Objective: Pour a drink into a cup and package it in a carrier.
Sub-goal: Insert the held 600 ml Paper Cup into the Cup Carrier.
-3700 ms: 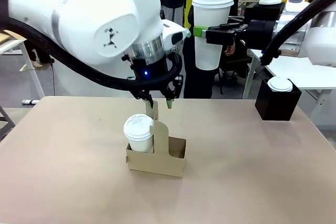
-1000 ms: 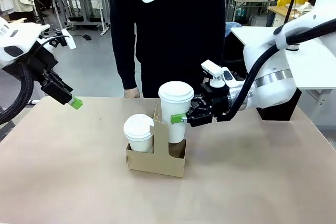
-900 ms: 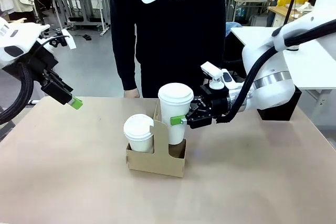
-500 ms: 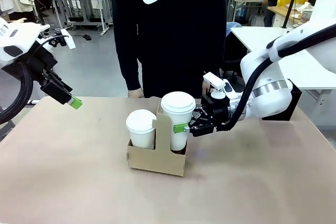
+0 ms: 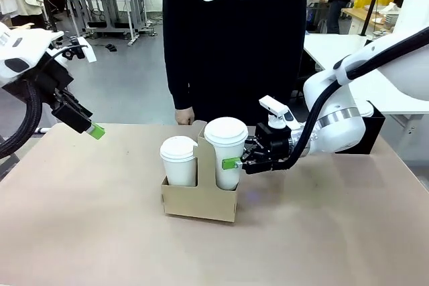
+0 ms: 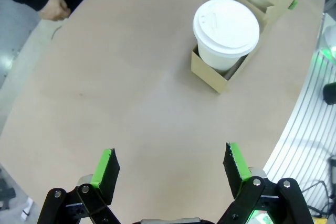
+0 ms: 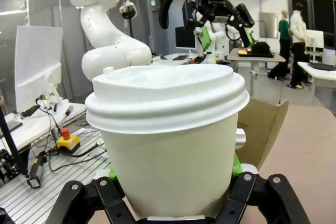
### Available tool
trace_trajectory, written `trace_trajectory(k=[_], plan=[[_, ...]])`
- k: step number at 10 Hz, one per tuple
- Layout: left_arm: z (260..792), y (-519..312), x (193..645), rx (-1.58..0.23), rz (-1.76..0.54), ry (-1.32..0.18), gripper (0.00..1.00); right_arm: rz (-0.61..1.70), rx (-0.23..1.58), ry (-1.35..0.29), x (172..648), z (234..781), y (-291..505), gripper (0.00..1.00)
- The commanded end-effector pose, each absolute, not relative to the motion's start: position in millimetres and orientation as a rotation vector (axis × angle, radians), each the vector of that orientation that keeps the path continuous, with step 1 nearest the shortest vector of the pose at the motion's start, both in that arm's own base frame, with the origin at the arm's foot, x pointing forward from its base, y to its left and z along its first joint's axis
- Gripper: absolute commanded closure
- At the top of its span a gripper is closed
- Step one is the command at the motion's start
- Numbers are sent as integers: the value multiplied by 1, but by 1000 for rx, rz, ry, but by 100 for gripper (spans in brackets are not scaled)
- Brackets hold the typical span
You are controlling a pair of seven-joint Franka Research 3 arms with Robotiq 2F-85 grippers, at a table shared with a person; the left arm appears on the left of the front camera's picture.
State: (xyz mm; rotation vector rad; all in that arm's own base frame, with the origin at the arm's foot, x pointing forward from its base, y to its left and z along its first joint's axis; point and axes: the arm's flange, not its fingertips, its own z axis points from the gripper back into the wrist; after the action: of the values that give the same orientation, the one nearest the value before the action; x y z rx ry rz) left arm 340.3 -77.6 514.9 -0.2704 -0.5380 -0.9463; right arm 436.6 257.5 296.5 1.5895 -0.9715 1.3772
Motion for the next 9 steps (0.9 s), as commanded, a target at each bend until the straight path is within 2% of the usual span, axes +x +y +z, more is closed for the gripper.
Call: trace_trajectory(k=[1,9], plan=[[515,-78,339,-271,-938,-534,0,1433,1582,-934,430,280,257,19],[515,-78,339,-271,-938,-534,0,1435,1576,-998,408,282,261,19]])
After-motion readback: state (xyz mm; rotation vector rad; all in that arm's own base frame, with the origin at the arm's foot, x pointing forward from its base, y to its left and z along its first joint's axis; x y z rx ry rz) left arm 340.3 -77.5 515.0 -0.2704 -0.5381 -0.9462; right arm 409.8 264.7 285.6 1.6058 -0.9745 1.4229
